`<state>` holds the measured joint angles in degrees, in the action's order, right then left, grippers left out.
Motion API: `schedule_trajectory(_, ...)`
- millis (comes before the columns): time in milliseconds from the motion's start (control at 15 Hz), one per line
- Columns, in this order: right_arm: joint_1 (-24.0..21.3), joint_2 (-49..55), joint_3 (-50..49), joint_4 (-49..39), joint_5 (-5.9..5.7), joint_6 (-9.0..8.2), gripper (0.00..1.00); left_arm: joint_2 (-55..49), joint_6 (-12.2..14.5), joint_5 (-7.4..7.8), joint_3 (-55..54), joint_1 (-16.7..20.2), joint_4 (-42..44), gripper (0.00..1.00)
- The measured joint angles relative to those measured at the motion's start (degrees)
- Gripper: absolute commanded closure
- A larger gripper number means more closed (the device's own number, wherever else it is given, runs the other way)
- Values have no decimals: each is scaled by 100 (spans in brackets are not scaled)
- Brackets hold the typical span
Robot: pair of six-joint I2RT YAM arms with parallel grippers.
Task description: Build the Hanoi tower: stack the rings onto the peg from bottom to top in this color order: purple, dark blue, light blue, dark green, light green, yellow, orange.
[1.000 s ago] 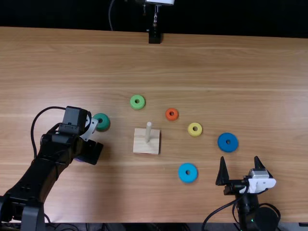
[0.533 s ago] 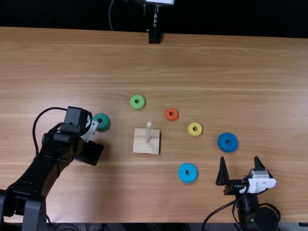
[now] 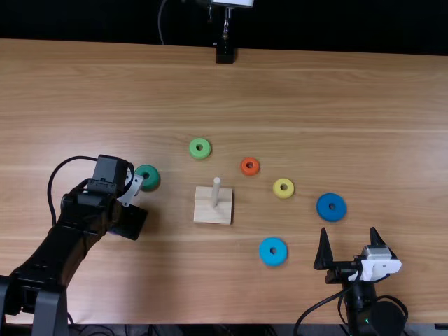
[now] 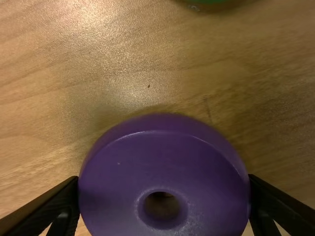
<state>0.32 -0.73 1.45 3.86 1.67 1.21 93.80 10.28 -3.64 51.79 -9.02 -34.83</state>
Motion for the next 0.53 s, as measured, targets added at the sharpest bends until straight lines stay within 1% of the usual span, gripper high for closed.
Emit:
schedule_trajectory(200,2,0,0,-4,-2,-2,0,-13,-4,7,0,0,-66,100)
schedule_trajectory(267,0,0,2,0,-2,-2,0,-68,-4,28,20,-2,-339,100)
schedule_trajectory(333,0,0,2,-2,-2,-2,0,-109,-2,57,166,-2,-800,100)
schedule_trajectory(400,0,0,2,-2,0,-2,0,-125,-2,79,459,0,-1248,100)
schedule_trajectory(533,2,0,2,0,-2,-2,0,-138,-4,90,1137,-7,-1814,100)
